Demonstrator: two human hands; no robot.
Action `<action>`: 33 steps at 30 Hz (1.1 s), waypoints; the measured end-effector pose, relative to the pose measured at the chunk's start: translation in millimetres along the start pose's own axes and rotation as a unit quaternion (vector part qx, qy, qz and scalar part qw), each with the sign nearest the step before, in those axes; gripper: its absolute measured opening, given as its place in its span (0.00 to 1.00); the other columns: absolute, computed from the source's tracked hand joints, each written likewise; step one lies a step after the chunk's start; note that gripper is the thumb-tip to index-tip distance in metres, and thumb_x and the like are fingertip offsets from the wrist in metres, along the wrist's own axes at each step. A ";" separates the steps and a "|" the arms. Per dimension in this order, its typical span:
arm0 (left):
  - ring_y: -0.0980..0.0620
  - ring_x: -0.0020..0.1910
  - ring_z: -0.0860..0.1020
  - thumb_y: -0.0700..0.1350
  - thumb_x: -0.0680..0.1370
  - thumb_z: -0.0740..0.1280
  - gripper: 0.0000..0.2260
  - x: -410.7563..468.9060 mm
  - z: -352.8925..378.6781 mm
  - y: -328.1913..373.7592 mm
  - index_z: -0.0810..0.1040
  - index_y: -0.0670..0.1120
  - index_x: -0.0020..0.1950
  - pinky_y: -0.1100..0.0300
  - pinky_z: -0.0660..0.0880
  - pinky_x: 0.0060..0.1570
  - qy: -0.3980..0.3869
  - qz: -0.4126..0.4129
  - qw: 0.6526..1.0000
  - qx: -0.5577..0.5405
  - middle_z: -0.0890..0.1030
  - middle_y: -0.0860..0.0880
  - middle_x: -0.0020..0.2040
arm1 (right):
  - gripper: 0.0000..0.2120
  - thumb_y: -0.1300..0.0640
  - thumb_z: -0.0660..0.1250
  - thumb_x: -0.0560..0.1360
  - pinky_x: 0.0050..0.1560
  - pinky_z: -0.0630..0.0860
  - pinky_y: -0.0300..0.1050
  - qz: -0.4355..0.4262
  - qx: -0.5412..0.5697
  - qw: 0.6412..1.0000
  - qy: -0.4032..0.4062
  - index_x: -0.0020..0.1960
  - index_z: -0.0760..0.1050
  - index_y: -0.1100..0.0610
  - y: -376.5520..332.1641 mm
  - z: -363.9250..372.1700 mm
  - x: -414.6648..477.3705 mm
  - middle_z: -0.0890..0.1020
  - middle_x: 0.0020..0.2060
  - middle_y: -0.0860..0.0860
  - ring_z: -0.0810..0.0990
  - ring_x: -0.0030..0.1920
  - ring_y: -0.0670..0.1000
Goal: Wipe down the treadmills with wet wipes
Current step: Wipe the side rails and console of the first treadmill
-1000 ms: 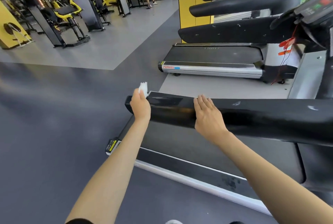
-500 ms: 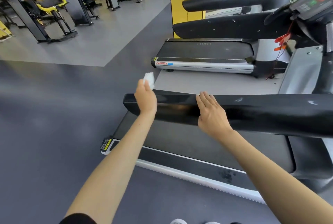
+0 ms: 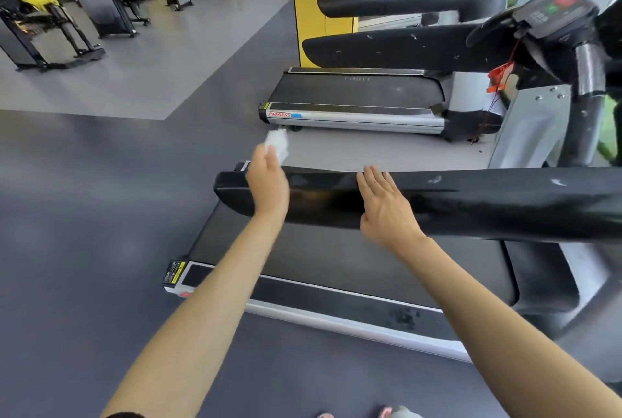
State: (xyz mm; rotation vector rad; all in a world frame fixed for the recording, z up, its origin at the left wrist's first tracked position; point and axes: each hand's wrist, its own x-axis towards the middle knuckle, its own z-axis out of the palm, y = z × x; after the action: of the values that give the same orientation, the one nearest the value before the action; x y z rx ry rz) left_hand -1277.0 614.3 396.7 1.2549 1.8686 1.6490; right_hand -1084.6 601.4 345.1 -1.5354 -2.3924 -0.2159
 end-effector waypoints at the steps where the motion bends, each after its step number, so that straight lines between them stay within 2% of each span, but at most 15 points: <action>1: 0.49 0.43 0.70 0.41 0.84 0.52 0.11 9.2 -11.2 -6.5 0.72 0.39 0.49 0.62 0.59 0.38 0.014 -0.003 1.000 0.028 0.73 0.43 0.43 | 0.34 0.68 0.71 0.62 0.69 0.61 0.60 0.002 -0.003 1.000 -0.007 0.67 0.68 0.73 -1.4 -1.4 0.0 0.72 0.65 0.69 0.70 0.68 0.68; 4: 0.44 0.45 0.72 0.39 0.83 0.52 0.11 11.6 -22.4 -30.9 0.73 0.35 0.51 0.62 0.59 0.39 0.018 -0.013 0.996 0.089 0.77 0.35 0.48 | 0.34 0.67 0.71 0.61 0.68 0.63 0.61 -0.004 -0.008 1.000 -0.020 0.67 0.69 0.73 -2.1 -2.1 -1.5 0.72 0.65 0.69 0.70 0.68 0.68; 7: 0.38 0.52 0.76 0.39 0.83 0.54 0.13 -19.4 5.9 -44.7 0.76 0.38 0.60 0.56 0.65 0.46 0.003 0.034 0.992 0.124 0.80 0.38 0.54 | 0.35 0.65 0.72 0.63 0.69 0.64 0.61 -0.006 -0.026 0.999 -0.019 0.68 0.67 0.73 -1.7 -6.1 -1.1 0.71 0.67 0.69 0.68 0.69 0.67; 10: 0.49 0.52 0.78 0.42 0.84 0.55 0.13 -56.6 45.3 -27.7 0.76 0.42 0.63 0.60 0.70 0.49 -0.021 0.068 0.993 0.098 0.80 0.48 0.54 | 0.34 0.60 0.60 0.77 0.76 0.43 0.53 -0.043 -0.071 0.996 -0.034 0.76 0.47 0.69 4.7 -9.1 -3.8 0.51 0.76 0.65 0.48 0.77 0.62; 12: 0.57 0.51 0.75 0.42 0.84 0.54 0.14 -70.8 62.8 -13.2 0.76 0.41 0.63 0.65 0.69 0.50 -0.073 0.068 0.993 0.060 0.77 0.53 0.53 | 0.33 0.60 0.56 0.79 0.75 0.38 0.51 -0.063 -0.084 0.992 -0.069 0.77 0.42 0.67 11.7 -14.2 -8.4 0.46 0.77 0.64 0.43 0.78 0.61; 14: 0.55 0.48 0.73 0.43 0.84 0.55 0.13 -71.5 65.7 -1.7 0.76 0.39 0.57 0.63 0.69 0.48 -0.119 0.020 0.993 -0.006 0.77 0.49 0.50 | 0.33 0.62 0.60 0.77 0.75 0.43 0.52 -0.082 -0.075 0.993 -0.044 0.76 0.49 0.69 20.8 -16.1 -17.4 0.52 0.76 0.66 0.50 0.77 0.62; 15: 0.54 0.46 0.72 0.43 0.83 0.55 0.12 -66.4 60.6 2.8 0.75 0.39 0.52 0.61 0.69 0.46 -0.122 -0.010 0.991 -0.047 0.76 0.47 0.48 | 0.34 0.65 0.65 0.73 0.74 0.50 0.53 -0.079 -0.065 0.994 -0.038 0.74 0.56 0.71 25.6 -19.4 -21.8 0.59 0.74 0.67 0.57 0.75 0.64; 17: 0.53 0.44 0.70 0.43 0.83 0.55 0.09 -47.5 43.7 11.0 0.71 0.41 0.48 0.62 0.67 0.42 -0.059 -0.053 0.993 -0.086 0.73 0.46 0.46 | 0.34 0.68 0.71 0.64 0.68 0.64 0.60 -0.055 -0.032 0.998 -0.008 0.68 0.67 0.72 41.2 -22.1 -29.9 0.71 0.67 0.68 0.69 0.69 0.66; 19: 0.49 0.46 0.70 0.42 0.83 0.54 0.09 -23.4 25.4 10.7 0.70 0.40 0.47 0.59 0.65 0.42 0.022 -0.056 0.998 -0.037 0.73 0.44 0.46 | 0.33 0.70 0.71 0.61 0.65 0.69 0.63 -0.035 -0.021 0.999 -0.012 0.66 0.69 0.74 57.2 -28.9 -37.6 0.73 0.64 0.69 0.72 0.66 0.67; 21: 0.44 0.48 0.72 0.41 0.83 0.52 0.11 -15.1 19.7 5.3 0.72 0.37 0.49 0.56 0.64 0.44 0.046 -0.045 0.997 0.046 0.75 0.39 0.48 | 0.33 0.71 0.71 0.60 0.63 0.70 0.64 -0.020 -0.026 0.999 -0.012 0.65 0.70 0.74 74.4 -34.7 -44.2 0.73 0.63 0.70 0.72 0.65 0.68; 23: 0.39 0.52 0.74 0.40 0.83 0.52 0.13 -28.4 35.2 1.4 0.74 0.34 0.54 0.55 0.64 0.46 0.036 -0.043 0.992 0.114 0.77 0.35 0.53 | 0.33 0.71 0.72 0.60 0.62 0.71 0.64 0.009 -0.037 0.999 -0.013 0.64 0.70 0.75 90.2 -36.5 -50.5 0.74 0.62 0.71 0.73 0.64 0.70; 26: 0.37 0.57 0.76 0.39 0.83 0.54 0.14 -73.0 79.8 8.4 0.76 0.38 0.62 0.51 0.68 0.54 0.009 0.056 0.984 0.171 0.79 0.38 0.57 | 0.31 0.68 0.72 0.63 0.65 0.69 0.63 0.062 -0.044 0.997 0.002 0.65 0.69 0.74 106.0 -35.2 -56.1 0.73 0.63 0.72 0.71 0.66 0.70; 29: 0.44 0.57 0.77 0.41 0.83 0.54 0.15 -105.4 111.8 23.9 0.77 0.41 0.64 0.61 0.68 0.52 -0.038 0.096 0.985 0.138 0.80 0.43 0.57 | 0.31 0.64 0.66 0.73 0.73 0.57 0.59 0.074 -0.073 0.995 -0.003 0.72 0.60 0.73 106.9 -38.2 -60.2 0.64 0.70 0.70 0.61 0.73 0.67; 31: 0.46 0.53 0.76 0.43 0.84 0.54 0.14 -110.8 116.3 31.0 0.76 0.40 0.60 0.65 0.67 0.45 -0.086 0.054 0.991 0.085 0.79 0.44 0.52 | 0.30 0.62 0.61 0.77 0.75 0.51 0.58 0.066 -0.095 0.993 -0.017 0.74 0.54 0.73 106.9 -38.0 -61.7 0.59 0.73 0.69 0.55 0.75 0.66; 33: 0.52 0.48 0.73 0.43 0.84 0.54 0.11 -100.4 104.2 38.4 0.74 0.40 0.53 0.70 0.67 0.39 -0.100 -0.014 0.995 -0.018 0.75 0.47 0.48 | 0.31 0.63 0.65 0.74 0.74 0.56 0.59 0.067 -0.105 0.992 -0.018 0.72 0.59 0.73 109.1 -36.1 -60.9 0.63 0.71 0.70 0.60 0.73 0.67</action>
State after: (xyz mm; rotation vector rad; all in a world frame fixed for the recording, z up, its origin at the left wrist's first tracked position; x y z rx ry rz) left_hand -1129.8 596.5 376.3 1.3205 1.7216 1.4767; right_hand -956.1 584.7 356.5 -1.8006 -2.3438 -0.4252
